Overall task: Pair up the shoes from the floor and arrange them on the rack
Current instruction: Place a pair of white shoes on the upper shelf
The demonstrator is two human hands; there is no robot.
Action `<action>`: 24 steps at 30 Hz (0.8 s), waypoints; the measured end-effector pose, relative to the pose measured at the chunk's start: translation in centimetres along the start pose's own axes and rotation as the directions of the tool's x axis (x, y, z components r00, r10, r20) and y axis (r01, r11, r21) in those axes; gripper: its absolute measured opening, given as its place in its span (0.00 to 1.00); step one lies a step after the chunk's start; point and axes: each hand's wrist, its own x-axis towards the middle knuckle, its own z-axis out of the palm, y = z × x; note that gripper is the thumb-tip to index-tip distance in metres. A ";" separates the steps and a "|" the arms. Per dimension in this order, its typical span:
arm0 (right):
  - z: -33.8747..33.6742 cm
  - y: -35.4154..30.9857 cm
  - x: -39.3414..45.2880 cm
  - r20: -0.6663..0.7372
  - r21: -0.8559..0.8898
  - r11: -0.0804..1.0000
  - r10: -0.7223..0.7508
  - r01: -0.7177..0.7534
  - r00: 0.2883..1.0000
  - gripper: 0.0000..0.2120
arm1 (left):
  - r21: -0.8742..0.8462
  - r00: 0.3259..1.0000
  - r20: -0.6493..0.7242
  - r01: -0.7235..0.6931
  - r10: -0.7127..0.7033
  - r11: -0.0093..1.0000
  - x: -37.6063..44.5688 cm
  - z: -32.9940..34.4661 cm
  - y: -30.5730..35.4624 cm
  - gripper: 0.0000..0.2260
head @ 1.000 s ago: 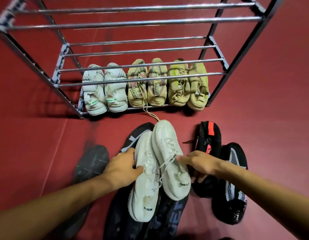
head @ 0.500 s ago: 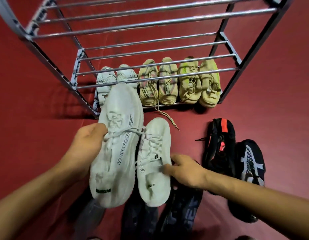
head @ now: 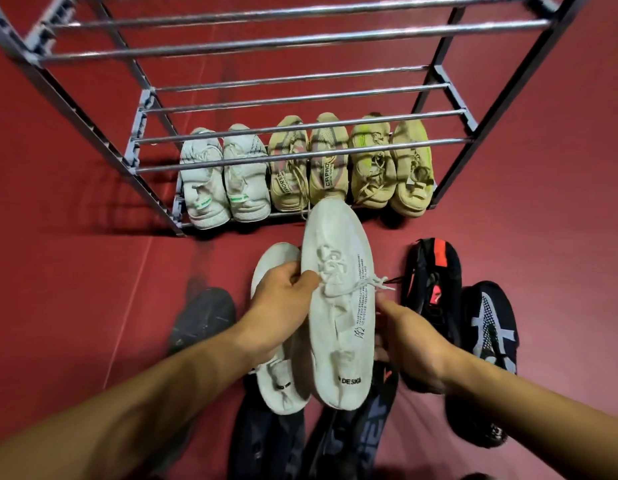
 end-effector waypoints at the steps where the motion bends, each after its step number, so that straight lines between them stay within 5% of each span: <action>1: -0.5 -0.3 -0.1 0.015 0.034 0.999 0.003 -0.003 1.000 0.25 | 0.010 1.000 0.002 -0.005 0.005 1.000 0.2 0.1 -0.1 0.16; 5: -0.8 -1.1 0.1 0.147 -0.089 0.991 -0.090 0.104 0.985 0.19 | 0.230 0.997 0.028 -0.075 0.071 0.970 0.8 -0.1 -0.9 0.14; 7: 0.1 -0.4 0.6 0.028 -0.300 0.945 -0.126 0.129 0.992 0.19 | 0.387 0.989 0.029 -0.146 0.146 0.910 1.0 -1.9 -1.5 0.10; 10: 1.5 2.3 1.4 -0.255 -0.473 0.878 -0.210 0.067 0.944 0.20 | 0.776 0.953 -0.054 -0.148 0.298 0.614 1.0 -6.2 -2.1 0.16; 13: 1.5 3.8 1.3 -0.276 -0.527 0.846 -0.266 0.086 0.924 0.17 | 0.901 0.998 -0.044 0.054 -0.033 0.430 0.8 -8.7 -3.6 0.37; 15: 0.9 3.4 1.0 -0.214 -0.663 0.743 -0.308 0.094 0.927 0.18 | 0.921 0.932 0.103 0.043 -0.349 0.388 -0.5 -7.9 -5.2 0.36; 16: 0.6 3.4 0.8 -0.174 -0.733 0.673 -0.324 0.097 0.930 0.19 | 0.915 0.909 0.170 -0.002 -0.380 0.404 -1.3 -6.9 -6.2 0.33; 19: 0.9 2.7 0.5 -0.122 -0.847 0.522 -0.383 0.105 0.916 0.19 | 0.877 0.973 0.149 -0.047 -0.178 0.478 -3.0 -5.8 -8.3 0.28; 24: 2.7 -3.2 0.0 -0.130 -0.729 0.589 -0.620 0.349 0.774 0.09 | 0.816 0.969 0.037 -0.169 0.242 0.553 -3.9 -8.7 -4.1 0.26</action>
